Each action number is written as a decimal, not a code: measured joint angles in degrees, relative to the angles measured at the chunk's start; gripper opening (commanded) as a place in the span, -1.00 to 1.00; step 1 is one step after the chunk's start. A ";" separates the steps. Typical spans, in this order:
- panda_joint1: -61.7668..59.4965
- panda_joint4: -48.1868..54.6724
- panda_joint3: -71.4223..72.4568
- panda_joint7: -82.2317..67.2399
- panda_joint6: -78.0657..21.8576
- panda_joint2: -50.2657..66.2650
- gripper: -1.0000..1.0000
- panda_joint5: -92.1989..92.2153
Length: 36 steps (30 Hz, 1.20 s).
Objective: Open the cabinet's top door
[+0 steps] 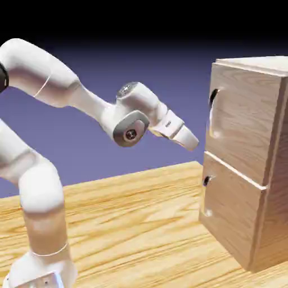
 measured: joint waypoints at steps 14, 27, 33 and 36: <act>-11.21 3.22 10.95 11.53 -4.26 -3.58 0.00 34.89; -21.63 6.21 21.12 22.25 -8.22 -6.90 0.00 67.29; -26.44 7.59 25.81 27.19 -10.05 -8.43 0.00 82.24; -28.84 8.28 28.16 29.66 -10.96 -9.20 0.00 89.72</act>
